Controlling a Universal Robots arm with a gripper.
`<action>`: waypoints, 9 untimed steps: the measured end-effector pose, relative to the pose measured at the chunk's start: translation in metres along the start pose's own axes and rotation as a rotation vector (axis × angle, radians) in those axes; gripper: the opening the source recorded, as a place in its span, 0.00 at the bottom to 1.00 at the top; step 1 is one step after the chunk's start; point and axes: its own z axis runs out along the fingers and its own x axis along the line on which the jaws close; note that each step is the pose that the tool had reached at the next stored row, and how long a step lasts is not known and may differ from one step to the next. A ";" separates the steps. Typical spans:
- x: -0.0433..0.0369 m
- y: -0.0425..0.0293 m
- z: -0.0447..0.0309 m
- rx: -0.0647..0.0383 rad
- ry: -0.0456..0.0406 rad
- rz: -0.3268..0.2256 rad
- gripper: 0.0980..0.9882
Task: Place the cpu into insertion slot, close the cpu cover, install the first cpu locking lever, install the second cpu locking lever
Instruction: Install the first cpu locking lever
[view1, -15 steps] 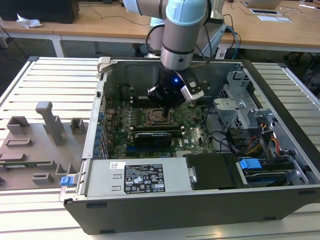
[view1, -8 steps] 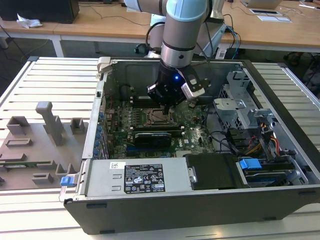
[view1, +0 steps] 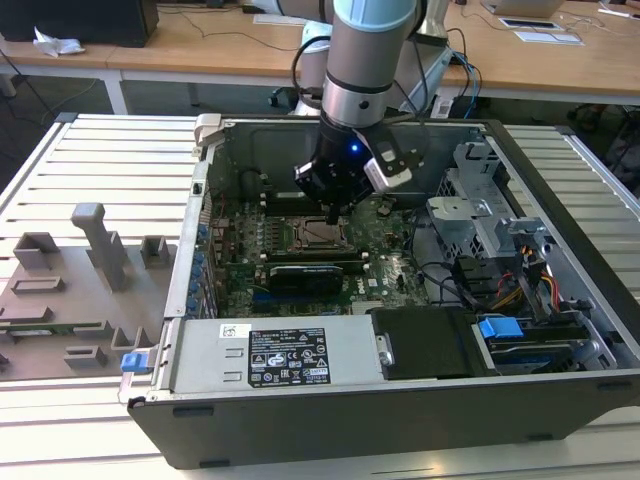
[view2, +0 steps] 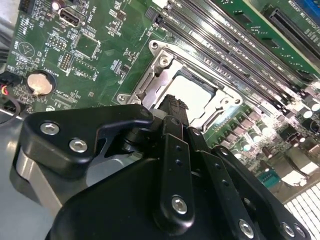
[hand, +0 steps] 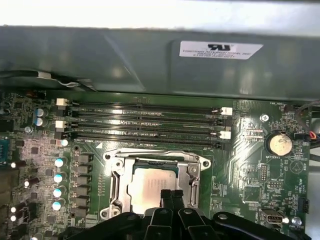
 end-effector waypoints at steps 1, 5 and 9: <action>0.0001 0.0001 -0.0031 0.000 -0.0001 0.000 0.01; 0.0006 0.0002 -0.0147 0.000 -0.0001 0.000 0.01; 0.0007 0.0003 -0.0173 0.000 -0.0002 0.000 0.01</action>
